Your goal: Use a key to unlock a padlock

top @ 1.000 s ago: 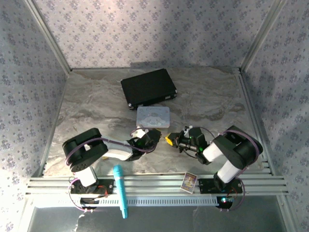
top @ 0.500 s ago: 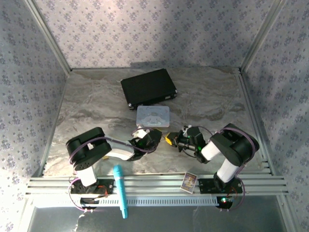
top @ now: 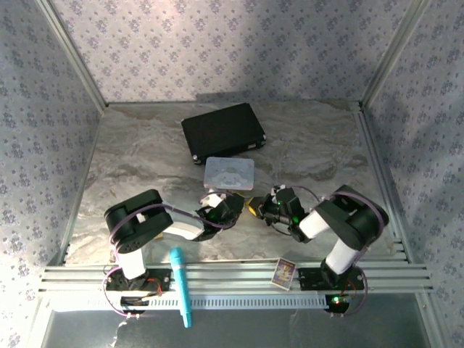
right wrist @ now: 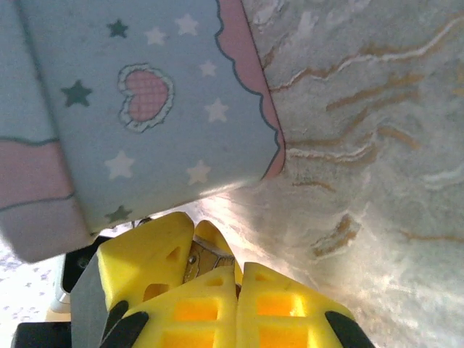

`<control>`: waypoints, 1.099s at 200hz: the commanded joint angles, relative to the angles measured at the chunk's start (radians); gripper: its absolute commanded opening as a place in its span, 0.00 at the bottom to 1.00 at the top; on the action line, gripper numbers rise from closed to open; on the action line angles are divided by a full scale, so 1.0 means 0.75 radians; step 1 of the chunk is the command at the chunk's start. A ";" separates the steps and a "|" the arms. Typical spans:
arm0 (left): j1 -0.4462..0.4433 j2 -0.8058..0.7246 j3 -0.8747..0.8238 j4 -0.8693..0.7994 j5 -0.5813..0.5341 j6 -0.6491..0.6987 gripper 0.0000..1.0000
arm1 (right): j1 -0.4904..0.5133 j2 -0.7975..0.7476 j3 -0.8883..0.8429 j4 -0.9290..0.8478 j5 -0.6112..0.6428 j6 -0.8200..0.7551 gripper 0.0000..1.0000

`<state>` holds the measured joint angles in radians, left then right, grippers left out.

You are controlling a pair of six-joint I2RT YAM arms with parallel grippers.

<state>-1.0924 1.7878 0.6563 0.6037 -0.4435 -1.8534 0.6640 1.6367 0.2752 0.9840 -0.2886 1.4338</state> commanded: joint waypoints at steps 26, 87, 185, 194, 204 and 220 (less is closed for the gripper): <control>-0.073 -0.028 0.065 0.233 0.375 -0.069 0.00 | 0.146 -0.161 0.104 -0.335 0.066 -0.485 0.00; -0.065 -0.110 -0.015 0.183 0.310 -0.065 0.00 | 0.226 -0.151 0.090 -0.365 0.144 -0.656 0.00; -0.041 -0.165 -0.110 0.274 0.285 -0.042 0.00 | 0.019 -0.061 0.057 -0.263 -0.216 -0.213 0.26; -0.035 -0.178 -0.122 0.248 0.280 -0.047 0.00 | 0.013 -0.122 0.056 -0.393 -0.190 -0.290 0.31; -0.030 -0.204 -0.128 0.174 0.280 -0.055 0.00 | 0.016 -0.205 0.069 -0.573 -0.139 -0.383 0.38; -0.016 -0.259 -0.131 0.019 0.288 -0.056 0.00 | 0.038 -0.348 0.121 -0.912 -0.027 -0.585 0.48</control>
<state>-1.0920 1.6760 0.5488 0.6338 -0.3496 -1.8652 0.6678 1.5051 0.3164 0.6788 -0.3649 1.2026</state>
